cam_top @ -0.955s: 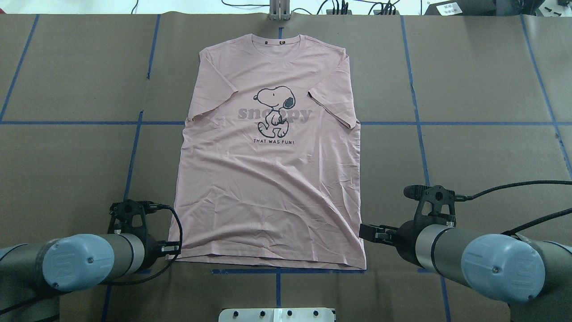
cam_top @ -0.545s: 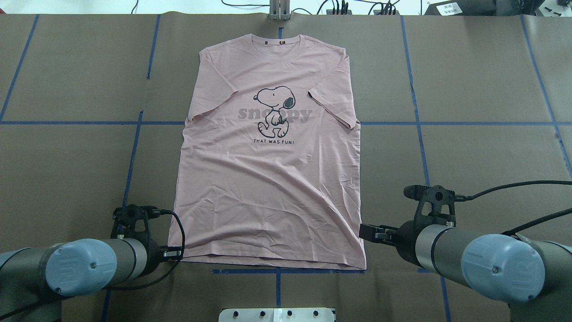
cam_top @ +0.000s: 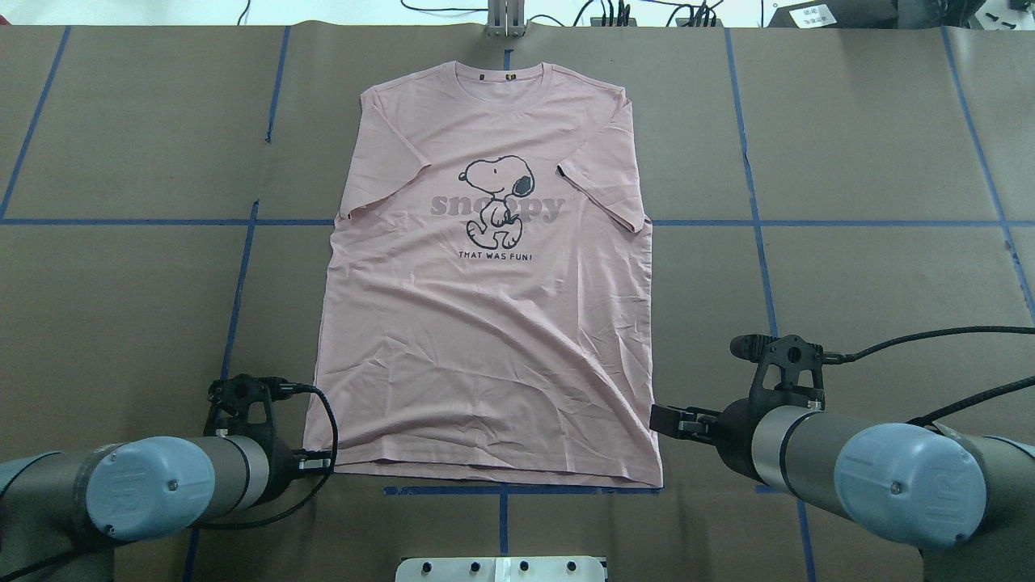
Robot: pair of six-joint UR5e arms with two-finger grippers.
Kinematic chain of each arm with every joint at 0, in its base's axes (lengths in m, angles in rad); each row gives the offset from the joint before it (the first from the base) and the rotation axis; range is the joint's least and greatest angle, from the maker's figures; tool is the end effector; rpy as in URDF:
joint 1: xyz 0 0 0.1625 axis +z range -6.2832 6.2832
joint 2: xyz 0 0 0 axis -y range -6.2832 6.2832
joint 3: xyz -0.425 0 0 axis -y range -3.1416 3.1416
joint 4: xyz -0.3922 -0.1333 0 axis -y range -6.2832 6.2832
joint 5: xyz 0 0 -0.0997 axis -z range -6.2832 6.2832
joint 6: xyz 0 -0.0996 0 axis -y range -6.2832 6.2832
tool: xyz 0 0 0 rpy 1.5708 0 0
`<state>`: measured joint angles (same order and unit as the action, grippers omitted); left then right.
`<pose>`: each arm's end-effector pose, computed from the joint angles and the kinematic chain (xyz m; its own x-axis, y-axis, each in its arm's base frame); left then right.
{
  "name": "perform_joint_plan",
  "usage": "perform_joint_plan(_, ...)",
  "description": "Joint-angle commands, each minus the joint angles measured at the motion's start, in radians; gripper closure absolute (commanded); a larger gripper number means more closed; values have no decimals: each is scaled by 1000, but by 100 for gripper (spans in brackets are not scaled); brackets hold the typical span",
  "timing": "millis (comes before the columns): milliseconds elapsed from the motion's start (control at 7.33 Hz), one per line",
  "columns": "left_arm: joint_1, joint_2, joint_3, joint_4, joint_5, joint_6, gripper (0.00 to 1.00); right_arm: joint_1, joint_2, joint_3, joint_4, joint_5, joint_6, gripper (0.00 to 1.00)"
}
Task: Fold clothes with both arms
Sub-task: 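Grasp the hem corners with both grippers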
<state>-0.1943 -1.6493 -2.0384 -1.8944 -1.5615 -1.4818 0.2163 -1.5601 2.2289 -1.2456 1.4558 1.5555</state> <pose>0.4734 -0.2300 0.3706 0.6482 -0.0370 -0.7606 0.1430 0.9870 0.0739 -0.4080 -0.2378 0.3147 0.5373 0.1025 0.8372 -0.2990 0.9513 0.0754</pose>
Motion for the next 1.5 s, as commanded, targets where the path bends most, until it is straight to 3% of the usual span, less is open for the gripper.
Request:
perform_joint_plan(0, 4, -1, 4, 0, 0, -2, 76, 0, 0, 0, 0, 0, 0, 10)
perform_joint_plan(136, 4, -1, 4, 1, 1, 0, 100, 0, 0, 0, 0, 0, 0, 11)
perform_joint_plan(409, 3, -1, 1, 1, 1, 5, 100, -11, 3, -2, 0, 0, 2, 11)
perform_joint_plan(682, 4, -6, 1, 1, 0, 6, 100, -86, 18, -11, -50, -84, 125, 47)
perform_joint_plan(818, 4, -7, 1, 1, 0, 6, 100, -98, 59, -35, -119, -92, 138, 55)
perform_joint_plan(1364, 4, -30, -5, 1, -3, 5, 100, -182, 98, -140, -155, -156, 178, 52)
